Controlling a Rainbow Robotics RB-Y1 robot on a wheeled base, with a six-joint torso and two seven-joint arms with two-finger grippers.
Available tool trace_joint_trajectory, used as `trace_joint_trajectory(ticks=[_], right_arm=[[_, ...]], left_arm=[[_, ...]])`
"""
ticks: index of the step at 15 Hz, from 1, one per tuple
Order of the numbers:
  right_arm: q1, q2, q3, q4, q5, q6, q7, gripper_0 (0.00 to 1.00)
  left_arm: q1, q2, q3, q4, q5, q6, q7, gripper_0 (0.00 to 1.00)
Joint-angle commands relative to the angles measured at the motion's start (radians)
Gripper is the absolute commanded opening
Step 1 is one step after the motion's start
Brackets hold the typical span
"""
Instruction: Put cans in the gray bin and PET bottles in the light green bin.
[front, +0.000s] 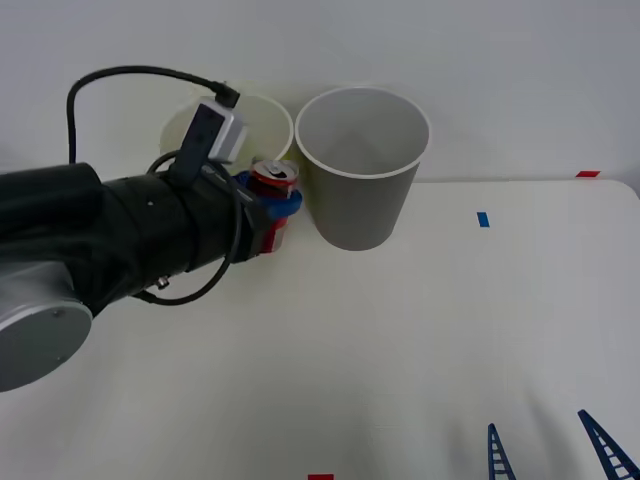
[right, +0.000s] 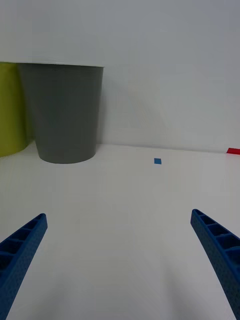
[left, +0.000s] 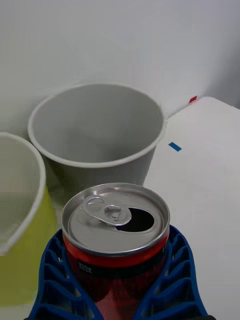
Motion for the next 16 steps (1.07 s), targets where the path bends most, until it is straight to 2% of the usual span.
trace_joint_trajectory(ticks=[1, 5, 11, 13, 16], right_arm=[[0.0, 0.0, 0.0, 0.0, 0.0, 0.0, 0.0, 1.0], [0.0, 0.0, 0.0, 0.0, 0.0, 0.0, 0.0, 1.0], [0.0, 0.0, 0.0, 0.0, 0.0, 0.0, 0.0, 1.0], [0.0, 0.0, 0.0, 0.0, 0.0, 0.0, 0.0, 1.0], [0.0, 0.0, 0.0, 0.0, 0.0, 0.0, 0.0, 1.0]], left_arm=[[-0.091, -0.027, 0.02, 0.043, -0.015, 0.028, 0.022, 0.0], [-0.194, -0.068, 0.047, 0.135, -0.019, 0.017, 0.031, 0.0], [-0.299, -0.086, 0.049, 0.265, -0.018, -0.072, 0.037, 0.0], [-0.345, -0.113, 0.034, 0.37, -0.004, -0.152, 0.03, 0.0], [-0.418, -0.114, -0.052, 0.528, -0.023, -0.299, 0.025, 0.0]])
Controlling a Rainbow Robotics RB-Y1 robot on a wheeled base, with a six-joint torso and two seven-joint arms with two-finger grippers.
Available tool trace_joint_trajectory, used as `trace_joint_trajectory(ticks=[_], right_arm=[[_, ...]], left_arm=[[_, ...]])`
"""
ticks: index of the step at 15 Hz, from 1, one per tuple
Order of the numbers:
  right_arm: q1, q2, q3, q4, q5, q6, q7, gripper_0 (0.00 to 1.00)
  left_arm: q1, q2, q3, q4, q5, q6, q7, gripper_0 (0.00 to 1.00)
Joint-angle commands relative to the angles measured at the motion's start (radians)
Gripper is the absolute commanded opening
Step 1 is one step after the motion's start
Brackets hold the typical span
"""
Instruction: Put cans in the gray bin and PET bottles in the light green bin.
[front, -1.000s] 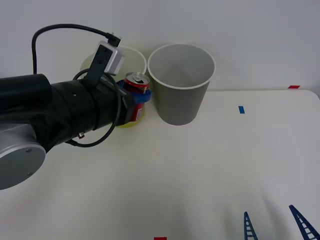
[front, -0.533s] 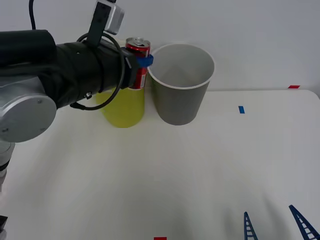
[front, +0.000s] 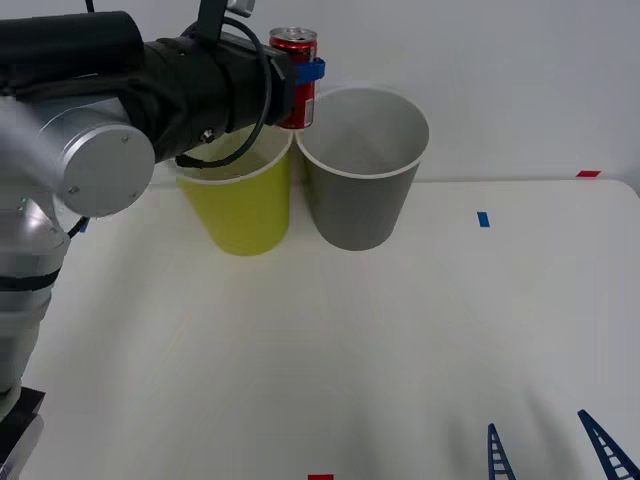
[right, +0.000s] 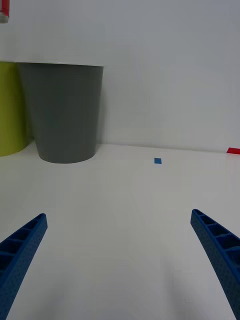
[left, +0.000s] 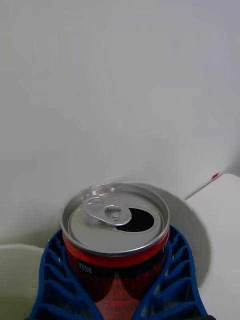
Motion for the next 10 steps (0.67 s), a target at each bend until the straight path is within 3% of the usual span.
trace_joint_trajectory(ticks=[1, 5, 10], right_arm=[[0.0, 0.0, 0.0, 0.0, 0.0, 0.0, 0.0, 1.0], [0.0, 0.0, 0.0, 0.0, 0.0, 0.0, 0.0, 1.0], [0.0, 0.0, 0.0, 0.0, 0.0, 0.0, 0.0, 1.0]], left_arm=[[-0.085, -0.006, -0.09, 0.167, -0.01, -0.15, -0.005, 0.0], [-0.147, -0.036, -0.176, 0.321, -0.02, -0.316, -0.008, 0.0], [-0.148, -0.134, -0.179, 0.425, -0.064, -0.414, -0.037, 0.0]])
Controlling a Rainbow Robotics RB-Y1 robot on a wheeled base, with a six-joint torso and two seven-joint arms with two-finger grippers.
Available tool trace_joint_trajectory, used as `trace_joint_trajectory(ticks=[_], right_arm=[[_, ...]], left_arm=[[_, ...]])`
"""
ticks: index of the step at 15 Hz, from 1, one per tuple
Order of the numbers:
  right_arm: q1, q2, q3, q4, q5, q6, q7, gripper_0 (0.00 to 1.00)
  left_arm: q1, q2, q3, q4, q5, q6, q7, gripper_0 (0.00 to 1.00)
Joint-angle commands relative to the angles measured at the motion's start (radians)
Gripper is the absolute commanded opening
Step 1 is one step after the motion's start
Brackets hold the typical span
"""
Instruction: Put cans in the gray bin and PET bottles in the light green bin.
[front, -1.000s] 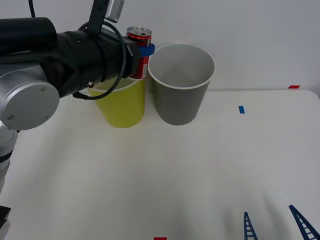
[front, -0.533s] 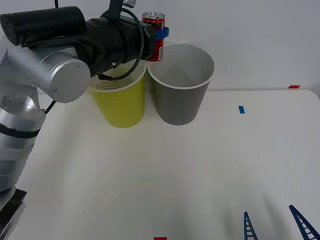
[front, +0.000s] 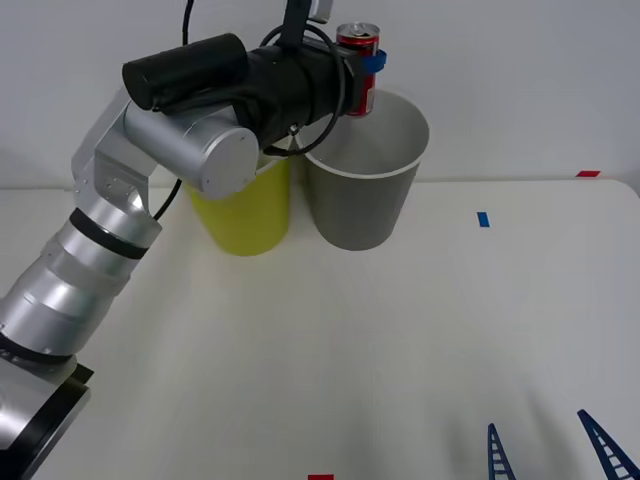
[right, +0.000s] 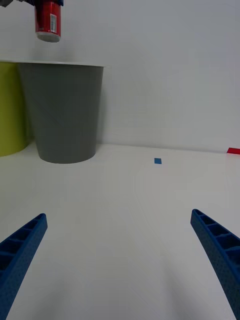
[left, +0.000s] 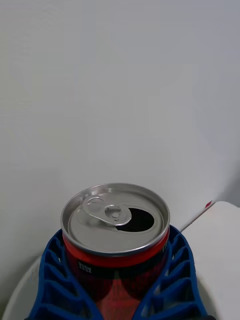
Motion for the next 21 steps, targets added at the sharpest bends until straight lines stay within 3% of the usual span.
trace_joint_trajectory(ticks=[1, 4, 7, 8, 9, 10, 13, 16, 19, 21], right_arm=[[0.0, 0.0, 0.0, 0.0, 0.0, 0.0, 0.0, 1.0], [0.0, 0.0, 0.0, 0.0, 0.0, 0.0, 0.0, 1.0], [0.0, 0.0, 0.0, 0.0, 0.0, 0.0, 0.0, 1.0], [0.0, 0.0, 0.0, 0.0, 0.0, 0.0, 0.0, 1.0], [0.0, 0.0, 0.0, 0.0, 0.0, 0.0, 0.0, 1.0], [0.0, 0.0, 0.0, 0.0, 0.0, 0.0, 0.0, 1.0], [0.0, 0.0, 0.0, 0.0, 0.0, 0.0, 0.0, 1.0], [0.0, 0.0, 0.0, 0.0, 0.0, 0.0, 0.0, 1.0], [0.0, 0.0, 0.0, 0.0, 0.0, 0.0, 0.0, 1.0], [0.0, 0.0, 0.0, 0.0, 0.0, 0.0, 0.0, 1.0]], left_arm=[[-0.001, -0.055, -0.001, 0.076, -0.032, -0.077, -0.029, 0.0], [-0.011, -0.107, -0.004, 0.178, -0.029, -0.186, -0.136, 0.0], [-0.01, -0.113, -0.011, 0.179, -0.035, -0.192, -0.138, 0.0], [-0.01, -0.113, -0.011, 0.179, -0.029, -0.192, -0.138, 0.38], [-0.011, -0.11, -0.018, 0.178, -0.032, -0.192, -0.138, 0.67], [-0.01, -0.106, -0.024, 0.173, -0.029, -0.192, -0.136, 0.79], [-0.01, -0.086, -0.024, 0.156, -0.012, -0.189, -0.129, 0.82], [0.01, -0.02, -0.024, 0.087, 0.002, -0.16, -0.119, 0.82], [0.205, 0.048, 0.03, -0.147, -0.001, -0.137, -0.121, 0.82], [0.326, 0.078, 0.078, -0.315, -0.007, -0.052, -0.121, 0.82]])
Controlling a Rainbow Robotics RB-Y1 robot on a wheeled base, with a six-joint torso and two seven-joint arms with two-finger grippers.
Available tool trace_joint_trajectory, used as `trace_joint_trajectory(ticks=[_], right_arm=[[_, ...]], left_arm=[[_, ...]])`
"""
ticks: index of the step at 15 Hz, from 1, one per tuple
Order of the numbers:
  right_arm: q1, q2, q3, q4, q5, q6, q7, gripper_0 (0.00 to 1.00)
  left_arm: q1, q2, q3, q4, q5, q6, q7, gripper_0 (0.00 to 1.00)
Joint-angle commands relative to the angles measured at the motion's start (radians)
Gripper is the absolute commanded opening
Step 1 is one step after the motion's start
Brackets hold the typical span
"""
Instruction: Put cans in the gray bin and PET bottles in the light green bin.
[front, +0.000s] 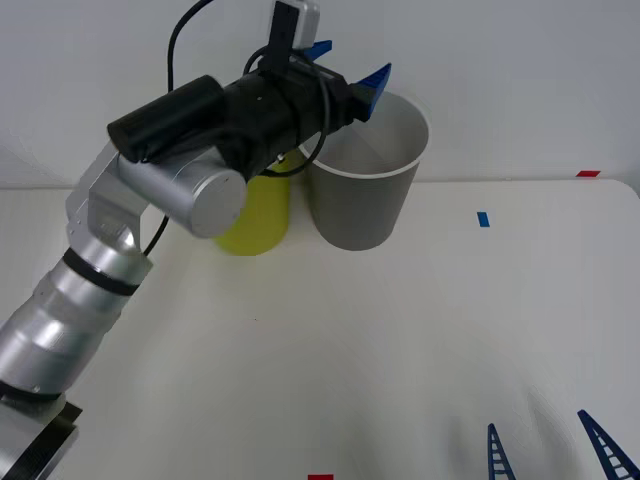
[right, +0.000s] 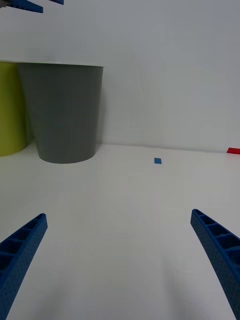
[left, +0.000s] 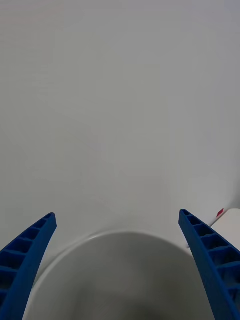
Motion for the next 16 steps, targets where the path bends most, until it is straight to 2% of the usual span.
trace_joint_trajectory(ticks=[1, 4, 11, 14, 16], right_arm=[[0.0, 0.0, 0.0, 0.0, 0.0, 0.0, 0.0, 1.0], [0.0, 0.0, 0.0, 0.0, 0.0, 0.0, 0.0, 1.0], [0.0, 0.0, 0.0, 0.0, 0.0, 0.0, 0.0, 1.0], [0.0, 0.0, 0.0, 0.0, 0.0, 0.0, 0.0, 1.0], [0.0, 0.0, 0.0, 0.0, 0.0, 0.0, 0.0, 1.0]], left_arm=[[0.241, 0.071, 0.097, -0.312, -0.01, 0.139, 0.001, 0.82], [0.411, 0.117, 0.118, -0.447, -0.024, 0.124, -0.001, 0.82], [0.778, 0.22, 0.2, -0.671, -0.033, 0.091, -0.008, 0.82], [0.919, 0.212, 0.21, -0.683, -0.028, 0.022, -0.018, 0.82], [0.978, 0.16, 0.215, -0.682, -0.037, 0.005, -0.027, 0.82]])
